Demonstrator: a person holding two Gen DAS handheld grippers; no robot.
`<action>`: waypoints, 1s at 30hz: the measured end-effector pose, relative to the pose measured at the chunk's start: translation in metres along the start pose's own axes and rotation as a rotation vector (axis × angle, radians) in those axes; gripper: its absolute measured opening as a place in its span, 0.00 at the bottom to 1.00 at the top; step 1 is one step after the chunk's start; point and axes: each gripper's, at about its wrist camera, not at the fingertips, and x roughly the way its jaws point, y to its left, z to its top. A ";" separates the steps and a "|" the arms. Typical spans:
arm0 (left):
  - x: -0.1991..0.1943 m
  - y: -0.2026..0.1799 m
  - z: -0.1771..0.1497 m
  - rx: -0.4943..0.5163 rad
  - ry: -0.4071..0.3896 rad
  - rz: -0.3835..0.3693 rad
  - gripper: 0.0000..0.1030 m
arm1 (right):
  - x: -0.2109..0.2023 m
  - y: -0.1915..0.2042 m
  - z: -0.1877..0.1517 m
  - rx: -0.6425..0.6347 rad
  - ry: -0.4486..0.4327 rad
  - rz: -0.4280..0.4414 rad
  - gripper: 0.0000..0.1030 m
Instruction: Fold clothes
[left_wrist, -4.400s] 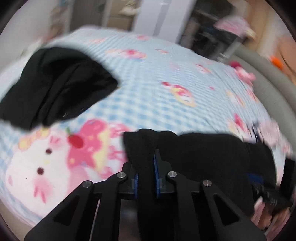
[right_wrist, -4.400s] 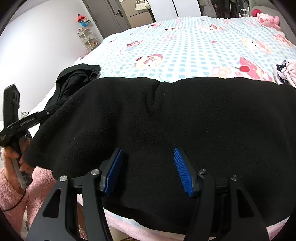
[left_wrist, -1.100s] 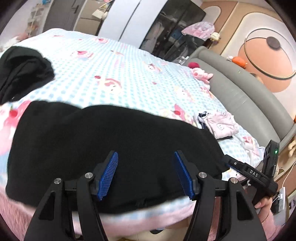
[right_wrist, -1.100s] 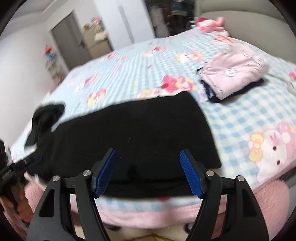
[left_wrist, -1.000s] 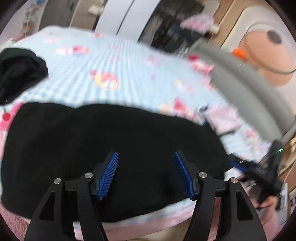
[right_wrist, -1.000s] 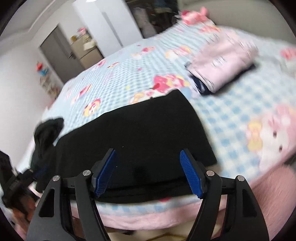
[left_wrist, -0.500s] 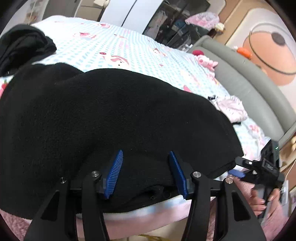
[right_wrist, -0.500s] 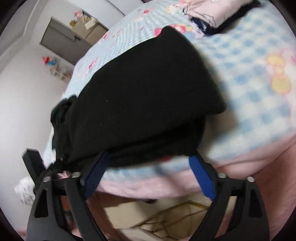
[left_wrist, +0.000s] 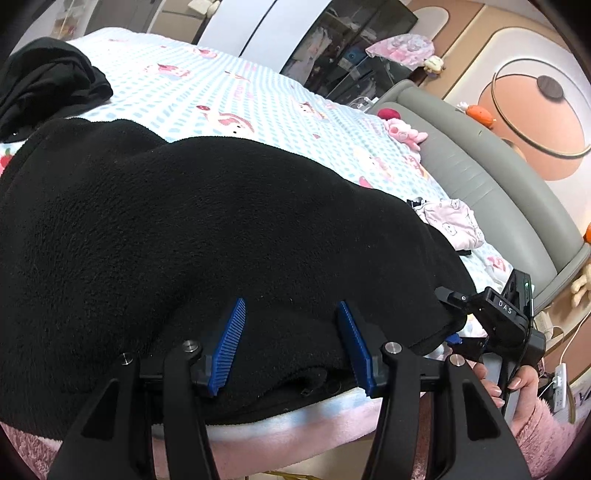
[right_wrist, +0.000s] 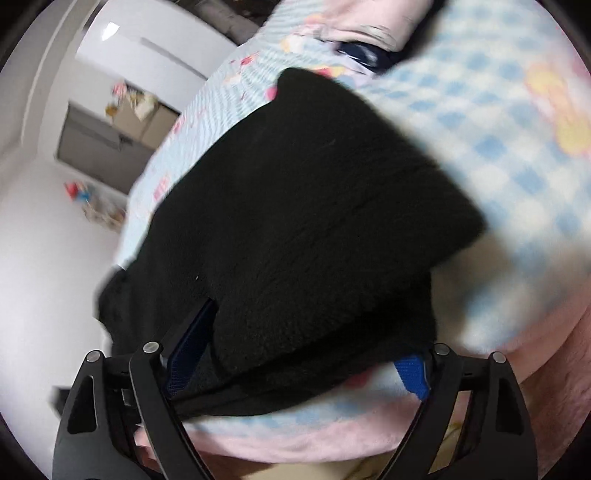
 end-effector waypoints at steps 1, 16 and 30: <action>0.000 0.000 0.000 0.003 -0.002 0.002 0.53 | 0.000 0.002 0.000 -0.008 0.005 0.001 0.84; -0.003 0.004 0.000 -0.005 -0.007 -0.011 0.54 | -0.033 0.104 -0.002 -0.382 -0.162 -0.079 0.58; -0.015 0.026 -0.007 -0.113 0.026 -0.150 0.56 | -0.007 0.269 -0.037 -0.892 -0.192 0.084 0.56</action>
